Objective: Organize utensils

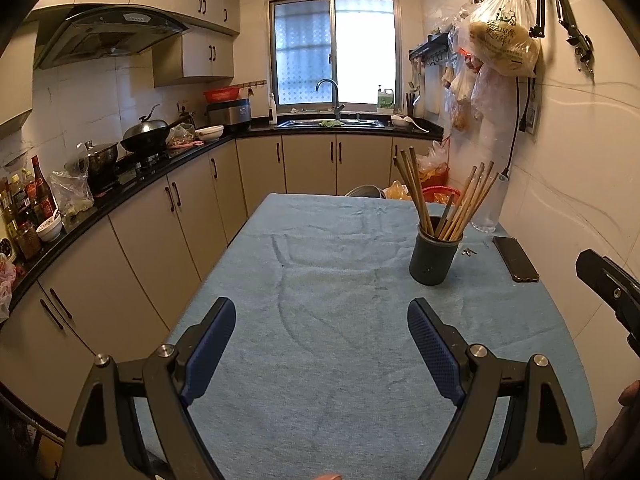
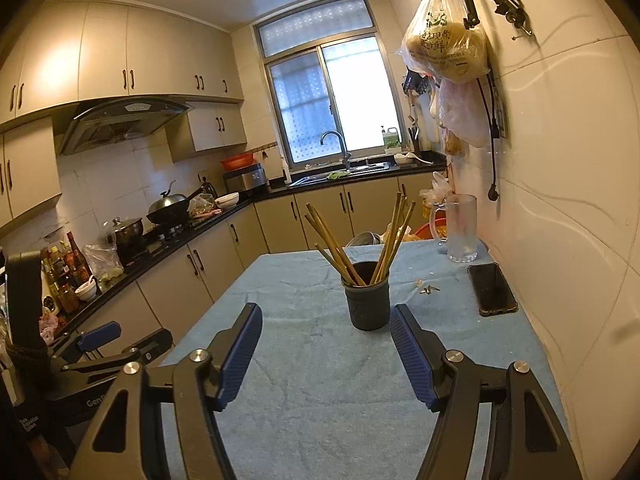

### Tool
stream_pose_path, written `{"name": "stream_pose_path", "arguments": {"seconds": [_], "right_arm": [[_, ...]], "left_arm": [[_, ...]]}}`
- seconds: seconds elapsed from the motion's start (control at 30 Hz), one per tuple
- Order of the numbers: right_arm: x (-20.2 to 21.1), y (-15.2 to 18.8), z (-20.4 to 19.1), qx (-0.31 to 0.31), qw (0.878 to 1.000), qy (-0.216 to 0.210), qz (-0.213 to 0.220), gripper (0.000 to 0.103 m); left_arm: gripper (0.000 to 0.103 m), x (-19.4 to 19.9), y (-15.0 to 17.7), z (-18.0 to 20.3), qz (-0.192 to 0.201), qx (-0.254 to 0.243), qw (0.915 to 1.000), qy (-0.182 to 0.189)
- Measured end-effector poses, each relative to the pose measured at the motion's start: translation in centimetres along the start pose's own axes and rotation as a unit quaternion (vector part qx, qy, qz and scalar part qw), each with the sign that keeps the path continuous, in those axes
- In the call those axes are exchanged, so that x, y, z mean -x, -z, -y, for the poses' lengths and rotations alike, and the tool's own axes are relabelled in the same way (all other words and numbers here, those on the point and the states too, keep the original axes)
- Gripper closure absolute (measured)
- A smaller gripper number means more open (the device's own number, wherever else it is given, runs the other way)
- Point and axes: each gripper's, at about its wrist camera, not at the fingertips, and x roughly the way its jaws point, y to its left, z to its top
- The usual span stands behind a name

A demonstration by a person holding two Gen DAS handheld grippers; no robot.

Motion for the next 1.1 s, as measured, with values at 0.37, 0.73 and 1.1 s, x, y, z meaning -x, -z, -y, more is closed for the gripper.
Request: {"name": "stream_pose_path", "arguments": {"seconds": [0.37, 0.73, 1.1], "right_arm": [[0.26, -0.04, 0.05, 0.002, 1.0, 0.0, 0.007, 0.033], [0.24, -0.17, 0.29, 0.001, 1.0, -0.001, 0.014, 0.033], [0.02, -0.53, 0.78, -0.006, 1.0, 0.003, 0.014, 0.033]], "left_arm": [[0.015, 0.21, -0.14, 0.15, -0.001, -0.004, 1.0, -0.001], [0.015, -0.09, -0.53, 0.44, -0.005, -0.005, 1.0, -0.005], [0.015, -0.02, -0.97, 0.78, 0.0, -0.01, 0.9999, -0.007]]}}
